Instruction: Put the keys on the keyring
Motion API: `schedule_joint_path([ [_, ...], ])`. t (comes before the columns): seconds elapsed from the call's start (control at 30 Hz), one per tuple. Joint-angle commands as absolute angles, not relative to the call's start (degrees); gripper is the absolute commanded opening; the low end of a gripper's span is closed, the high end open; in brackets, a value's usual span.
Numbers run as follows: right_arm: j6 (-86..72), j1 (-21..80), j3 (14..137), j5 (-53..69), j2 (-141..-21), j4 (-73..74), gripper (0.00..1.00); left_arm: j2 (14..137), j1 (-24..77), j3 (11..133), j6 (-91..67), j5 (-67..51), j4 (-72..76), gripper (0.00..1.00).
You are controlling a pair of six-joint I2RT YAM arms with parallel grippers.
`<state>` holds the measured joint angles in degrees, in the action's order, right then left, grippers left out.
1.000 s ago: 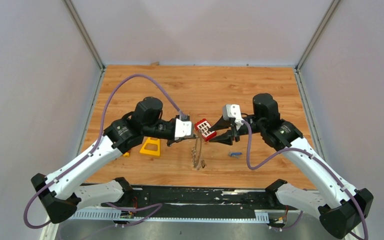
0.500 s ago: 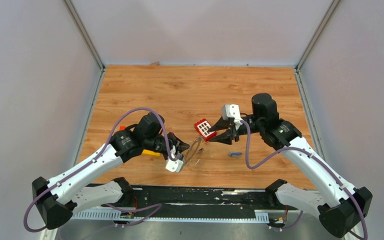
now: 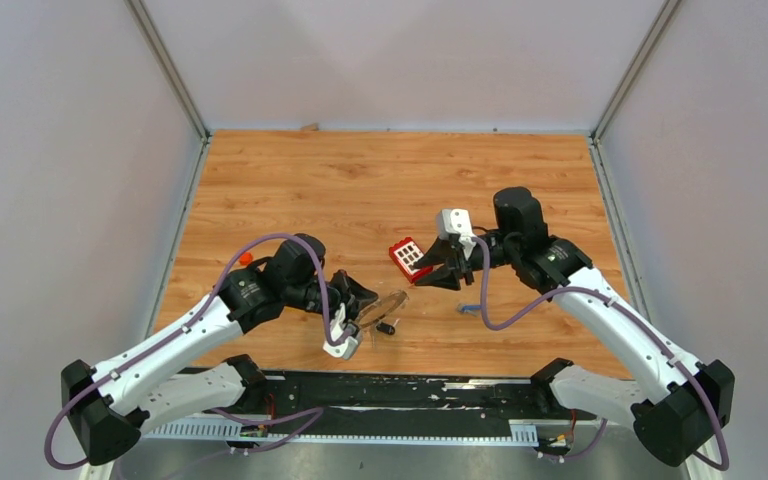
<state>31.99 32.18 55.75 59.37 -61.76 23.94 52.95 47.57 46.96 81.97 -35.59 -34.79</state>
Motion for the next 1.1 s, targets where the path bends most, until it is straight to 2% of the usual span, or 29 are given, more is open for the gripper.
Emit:
schedule_joint_path([
  [0.0,31.93,32.84,55.3,61.61,-61.98,22.37,0.34,51.68,47.7,47.37,81.78,-38.85,-30.63,0.0],
  [0.33,32.25,33.24,54.79,62.13,-60.79,22.32,0.33,53.47,45.92,48.07,69.14,-47.65,-24.4,0.0],
  [0.67,31.03,34.9,55.42,60.62,-59.12,21.97,0.33,59.59,45.88,55.36,38.69,-40.24,-19.25,0.0],
  [0.87,30.36,35.88,56.42,57.61,-60.58,21.57,0.3,63.23,45.96,63.53,27.86,-35.03,-26.88,0.0],
  [1.07,27.15,36.05,58.4,53.74,-62.73,19.69,0.31,68.0,47.16,71.97,24.86,-32.96,-36.91,0.0],
])
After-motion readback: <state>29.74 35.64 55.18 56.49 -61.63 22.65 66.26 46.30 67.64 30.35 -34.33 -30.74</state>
